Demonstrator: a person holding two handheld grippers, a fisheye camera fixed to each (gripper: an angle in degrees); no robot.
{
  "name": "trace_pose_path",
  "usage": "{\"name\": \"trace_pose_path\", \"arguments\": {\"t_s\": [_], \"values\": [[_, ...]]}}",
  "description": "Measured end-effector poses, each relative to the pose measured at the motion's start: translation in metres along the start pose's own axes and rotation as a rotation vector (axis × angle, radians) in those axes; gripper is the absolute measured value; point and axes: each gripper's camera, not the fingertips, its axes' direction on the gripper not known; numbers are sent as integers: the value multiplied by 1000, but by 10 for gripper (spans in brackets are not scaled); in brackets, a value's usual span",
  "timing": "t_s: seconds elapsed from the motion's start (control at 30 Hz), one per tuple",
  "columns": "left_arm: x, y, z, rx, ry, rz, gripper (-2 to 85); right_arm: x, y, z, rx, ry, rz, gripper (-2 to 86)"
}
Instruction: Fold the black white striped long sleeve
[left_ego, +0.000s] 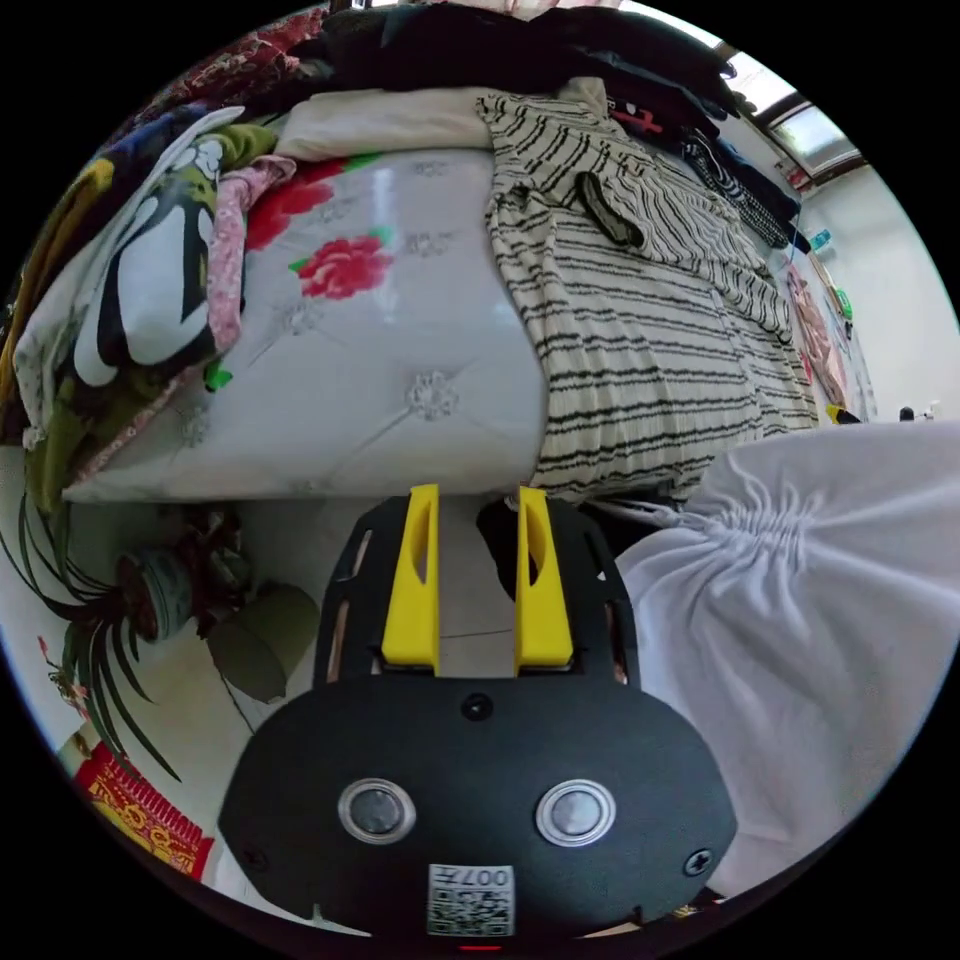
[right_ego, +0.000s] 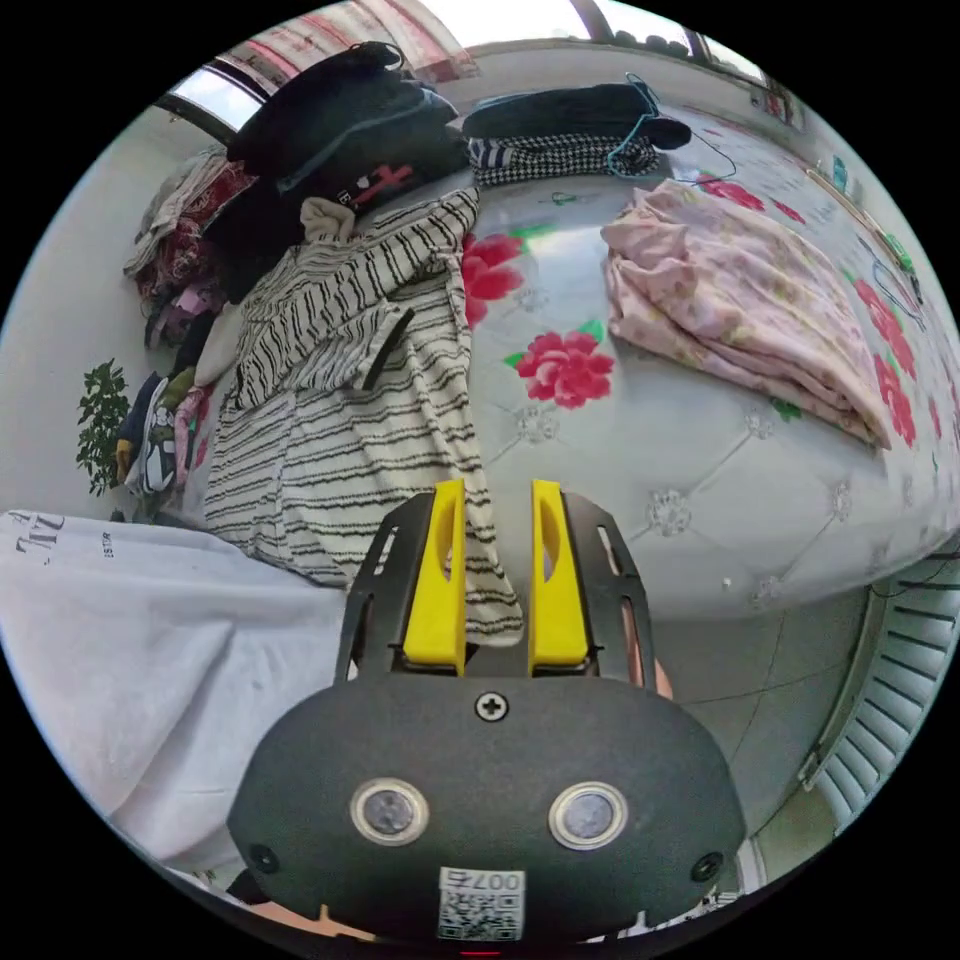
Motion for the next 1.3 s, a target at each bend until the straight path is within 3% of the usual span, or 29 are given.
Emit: {"name": "trace_pose_path", "arguments": {"t_s": [0.2,0.3,0.37,0.47,0.57,0.7,0.87,1.0,1.17,1.3], "values": [[-5,14,42,-17,205,-65,164,25,24,20,-205,-7,-44,87],[10,-8,46,-8,163,-38,162,36,5,21,-314,-14,-100,82],[19,-26,48,-54,95,-1,142,40,-11,23,-401,-141,-147,68],[24,-44,52,-162,31,37,44,39,-24,27,-377,-96,-225,39],[27,-47,39,-174,61,96,2,49,-35,34,-433,-190,-266,15],[9,-51,-6,-150,266,191,-6,84,-49,18,-450,-378,-210,4],[-41,-98,-67,-145,642,280,-7,137,-112,-42,-230,-770,-66,1],[-108,-193,-135,117,844,220,-2,155,-193,-82,-39,-893,10,3],[-178,-295,-169,453,838,-182,57,140,-315,-118,227,-647,69,22],[-206,-316,-140,501,723,-409,83,142,-317,-95,264,-550,177,31]]}}
